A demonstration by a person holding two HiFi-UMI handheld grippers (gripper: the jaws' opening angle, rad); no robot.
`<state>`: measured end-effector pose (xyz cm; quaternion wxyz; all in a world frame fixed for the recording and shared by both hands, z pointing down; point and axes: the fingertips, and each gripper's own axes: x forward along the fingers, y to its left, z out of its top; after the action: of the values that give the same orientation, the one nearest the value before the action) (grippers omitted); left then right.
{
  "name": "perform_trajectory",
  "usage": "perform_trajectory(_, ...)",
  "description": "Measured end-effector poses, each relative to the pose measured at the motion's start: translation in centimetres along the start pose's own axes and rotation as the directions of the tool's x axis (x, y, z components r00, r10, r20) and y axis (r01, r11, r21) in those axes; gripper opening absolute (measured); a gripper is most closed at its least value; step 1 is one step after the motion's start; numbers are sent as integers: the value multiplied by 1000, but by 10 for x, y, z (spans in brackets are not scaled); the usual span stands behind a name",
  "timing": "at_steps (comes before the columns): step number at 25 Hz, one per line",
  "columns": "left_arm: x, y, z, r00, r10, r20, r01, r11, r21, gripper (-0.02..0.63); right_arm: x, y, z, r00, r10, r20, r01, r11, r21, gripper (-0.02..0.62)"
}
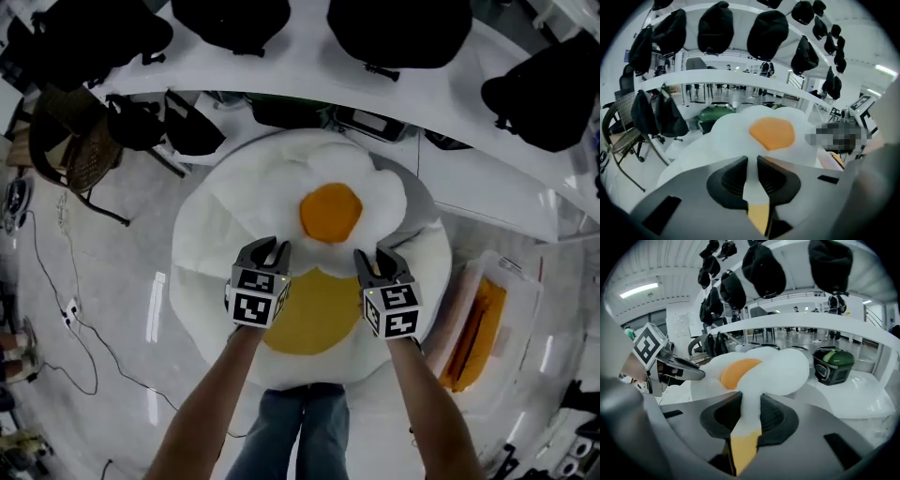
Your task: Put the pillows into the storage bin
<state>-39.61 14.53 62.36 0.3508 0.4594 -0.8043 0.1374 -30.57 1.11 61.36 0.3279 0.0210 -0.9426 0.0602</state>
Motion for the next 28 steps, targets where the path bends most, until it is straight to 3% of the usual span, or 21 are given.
perform_trajectory(6,32,-135,43,986,-166,-9,166,977,136,70,-103,-100,-35,982,-185,22,182,976,116,92)
perform_trajectory(12,57,-279,70,946,-320,-46,319,905,282,70,-207,-188,-88,933,-360,18,346,907,241,92)
perform_trajectory(20,82,-482,59,852,-501,-152,513,739,436,71,-351,-275,-196,819,-572,-51,540,739,403,92)
perform_trajectory(28,92,-650,-20,740,-598,-307,659,555,507,71,-457,-307,-339,708,-681,-184,657,541,524,95)
